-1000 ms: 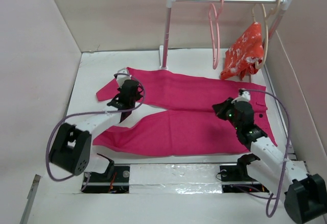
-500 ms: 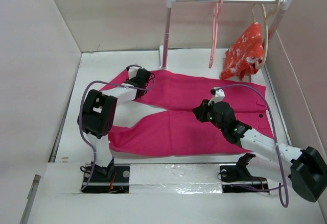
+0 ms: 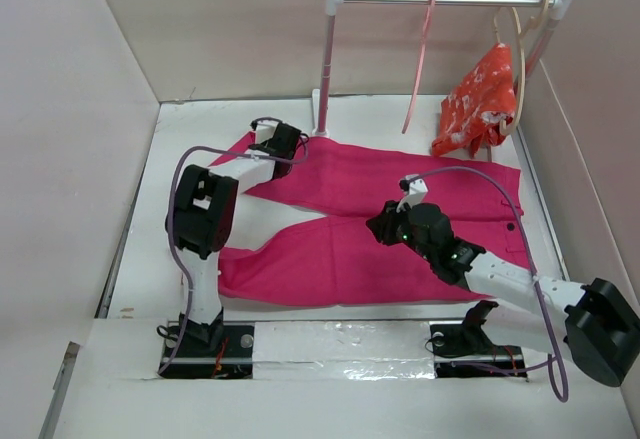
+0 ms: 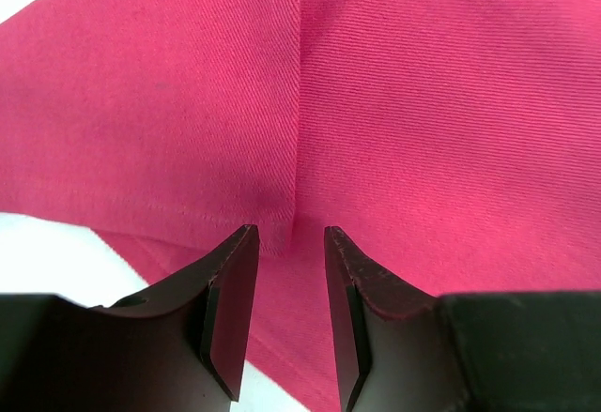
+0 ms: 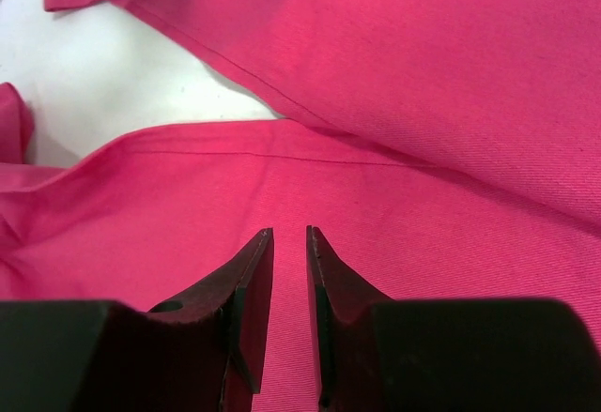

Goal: Place the trousers on the hanger
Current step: Flatten out the trousers at the center of the board.

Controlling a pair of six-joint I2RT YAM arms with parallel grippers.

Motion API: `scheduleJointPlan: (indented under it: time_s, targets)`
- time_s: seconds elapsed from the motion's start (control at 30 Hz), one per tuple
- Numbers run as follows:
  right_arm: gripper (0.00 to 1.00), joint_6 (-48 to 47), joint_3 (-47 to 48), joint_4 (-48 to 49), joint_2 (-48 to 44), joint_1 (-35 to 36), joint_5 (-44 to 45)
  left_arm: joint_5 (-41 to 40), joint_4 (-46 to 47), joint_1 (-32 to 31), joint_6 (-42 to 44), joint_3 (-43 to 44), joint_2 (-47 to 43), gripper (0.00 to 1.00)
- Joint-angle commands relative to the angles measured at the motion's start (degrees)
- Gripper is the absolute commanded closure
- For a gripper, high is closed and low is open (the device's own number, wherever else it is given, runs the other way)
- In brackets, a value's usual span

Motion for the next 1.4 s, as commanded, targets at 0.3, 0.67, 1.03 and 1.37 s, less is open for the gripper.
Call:
scheduleJointPlan:
  time_s: [0.3,0.67,1.03,1.37]
  targets:
    - [0.72,-1.01,0.81,1.89,-2.06,1.2,2.47,3.55,-3.37,5.09,1.44,2.21,1.09,0.93]
    - [0.72,-1.27,2.39,0.74,1.46,1.73,3.35,9.69,-5.91,14.31,2.14,12.74,-2.43,1.0]
    - [0.7,-2.41,3.18,1.53,3.12,3.31,2.12,14.62,-11.2,27.94,2.23,28.59,-0.83,0.1]
    - [1.0,-7.59,12.3,2.78,12.35,16.48,-1.58,33.23,11.25,24.87,-6.54,-2.23,-34.17,0.42]
